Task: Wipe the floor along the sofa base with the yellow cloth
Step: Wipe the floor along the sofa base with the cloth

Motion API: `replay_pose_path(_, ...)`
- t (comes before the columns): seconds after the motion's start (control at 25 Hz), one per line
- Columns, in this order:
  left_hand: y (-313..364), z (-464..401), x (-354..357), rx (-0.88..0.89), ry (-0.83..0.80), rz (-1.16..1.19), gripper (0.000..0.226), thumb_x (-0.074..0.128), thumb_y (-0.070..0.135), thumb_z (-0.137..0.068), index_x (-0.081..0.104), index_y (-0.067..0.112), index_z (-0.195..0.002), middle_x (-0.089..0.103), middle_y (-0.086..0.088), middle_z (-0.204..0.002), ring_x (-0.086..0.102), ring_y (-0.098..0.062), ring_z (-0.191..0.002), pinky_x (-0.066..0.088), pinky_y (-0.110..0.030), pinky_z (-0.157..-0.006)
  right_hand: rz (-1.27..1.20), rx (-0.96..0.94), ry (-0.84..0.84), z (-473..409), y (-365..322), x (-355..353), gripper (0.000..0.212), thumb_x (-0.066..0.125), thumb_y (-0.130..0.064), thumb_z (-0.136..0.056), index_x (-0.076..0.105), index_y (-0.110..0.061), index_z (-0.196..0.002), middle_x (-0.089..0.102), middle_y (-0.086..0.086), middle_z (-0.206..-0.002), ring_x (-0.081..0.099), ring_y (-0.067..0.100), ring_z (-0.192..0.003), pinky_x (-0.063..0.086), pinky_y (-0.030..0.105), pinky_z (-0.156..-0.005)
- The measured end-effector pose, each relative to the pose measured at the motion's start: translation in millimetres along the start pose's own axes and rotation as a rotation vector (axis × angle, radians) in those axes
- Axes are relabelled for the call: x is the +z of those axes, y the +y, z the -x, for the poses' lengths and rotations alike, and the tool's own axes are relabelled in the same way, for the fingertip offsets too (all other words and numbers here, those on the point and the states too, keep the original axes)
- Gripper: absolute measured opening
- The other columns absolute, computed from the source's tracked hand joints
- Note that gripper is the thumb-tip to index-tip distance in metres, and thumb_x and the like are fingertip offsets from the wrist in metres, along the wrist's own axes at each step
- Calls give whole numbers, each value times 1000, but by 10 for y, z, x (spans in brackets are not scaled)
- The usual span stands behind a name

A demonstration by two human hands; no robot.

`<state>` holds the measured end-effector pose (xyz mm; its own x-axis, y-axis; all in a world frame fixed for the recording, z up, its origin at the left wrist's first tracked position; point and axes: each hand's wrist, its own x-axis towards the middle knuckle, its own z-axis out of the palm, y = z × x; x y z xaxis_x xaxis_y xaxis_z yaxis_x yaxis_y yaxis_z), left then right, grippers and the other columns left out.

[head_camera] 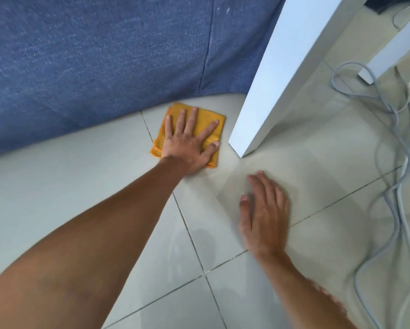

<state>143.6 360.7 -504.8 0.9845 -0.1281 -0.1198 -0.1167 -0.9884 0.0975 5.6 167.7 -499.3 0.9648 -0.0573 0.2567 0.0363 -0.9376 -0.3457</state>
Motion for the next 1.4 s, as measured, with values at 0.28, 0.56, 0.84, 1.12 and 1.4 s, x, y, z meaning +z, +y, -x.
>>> replay_pose_path(0.28, 579, 1198, 205, 70, 62, 43, 62, 16, 69, -92, 12, 50, -151, 4, -10, -166, 2, -37, -151, 1, -63, -117, 68, 18, -12, -161, 173, -150, 47, 45, -4, -79, 69, -7, -119, 68, 14, -128, 63, 36, -105, 40, 34, -96)
replay_pose_path(0.56, 626, 2091, 316, -16, 99, 89, 63, 25, 69, -91, 19, 49, -150, 8, -10, -165, 5, -37, -151, 8, -64, -117, 75, 95, -109, -105, 84, -118, 44, 42, -4, -90, 59, -2, -131, 54, 21, -142, 51, 33, -133, 34, 37, -115)
replay_pose_path(0.84, -619, 2401, 222, -361, 73, 29, 64, 22, 70, -89, 13, 52, -150, 10, -10, -165, 10, -37, -150, 9, -62, -117, 170, 167, -207, 62, -20, 48, 58, 35, -36, -102, 30, -6, -152, 24, 14, -162, 18, 31, -151, 11, 45, -125)
replay_pose_path(1.12, -1460, 1015, 14, -507, 72, 19, 68, 8, 76, -84, 6, 55, -149, 6, -10, -165, 3, -34, -151, 0, -62, -118, 202, 170, -104, 144, -29, 138, 60, 30, -37, -101, 29, -5, -151, 25, 13, -162, 21, 33, -151, 14, 49, -124)
replay_pose_path(1.4, -371, -24, -19, -231, 20, 9, 67, 7, 71, -85, 5, 53, -149, 4, -9, -166, 3, -36, -151, -6, -63, -115, 133, 189, -72, 121, -44, 125, 57, 31, -31, -99, 34, -5, -149, 30, 12, -161, 25, 33, -149, 16, 48, -124)
